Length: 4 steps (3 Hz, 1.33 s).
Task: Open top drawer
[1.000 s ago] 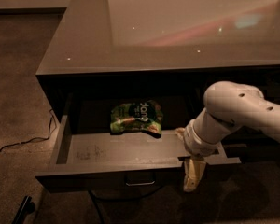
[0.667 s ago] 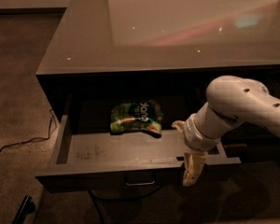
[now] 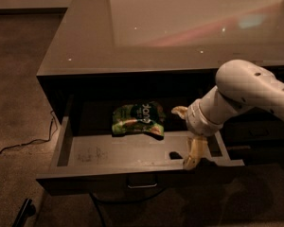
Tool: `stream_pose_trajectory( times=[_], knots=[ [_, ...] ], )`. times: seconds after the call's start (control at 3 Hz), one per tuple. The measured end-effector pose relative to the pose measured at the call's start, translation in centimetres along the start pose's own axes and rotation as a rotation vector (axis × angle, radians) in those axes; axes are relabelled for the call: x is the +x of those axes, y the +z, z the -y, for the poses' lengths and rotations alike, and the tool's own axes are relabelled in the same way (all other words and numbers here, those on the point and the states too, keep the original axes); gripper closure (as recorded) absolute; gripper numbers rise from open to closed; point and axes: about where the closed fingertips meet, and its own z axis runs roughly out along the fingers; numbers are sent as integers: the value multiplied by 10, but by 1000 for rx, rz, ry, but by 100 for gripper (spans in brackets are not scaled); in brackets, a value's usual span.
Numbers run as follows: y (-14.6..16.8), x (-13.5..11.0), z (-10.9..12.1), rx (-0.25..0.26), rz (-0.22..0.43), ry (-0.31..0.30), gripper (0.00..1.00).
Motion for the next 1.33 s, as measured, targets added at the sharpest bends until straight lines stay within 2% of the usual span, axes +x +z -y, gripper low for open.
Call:
stream_pose_trajectory(
  times=[0.33, 0.67, 1.33],
  knots=[
    [-7, 5, 21, 28, 6, 5, 18],
    [-11, 11, 34, 52, -1, 17, 41],
    [-5, 21, 38, 59, -23, 37, 88]
  ],
)
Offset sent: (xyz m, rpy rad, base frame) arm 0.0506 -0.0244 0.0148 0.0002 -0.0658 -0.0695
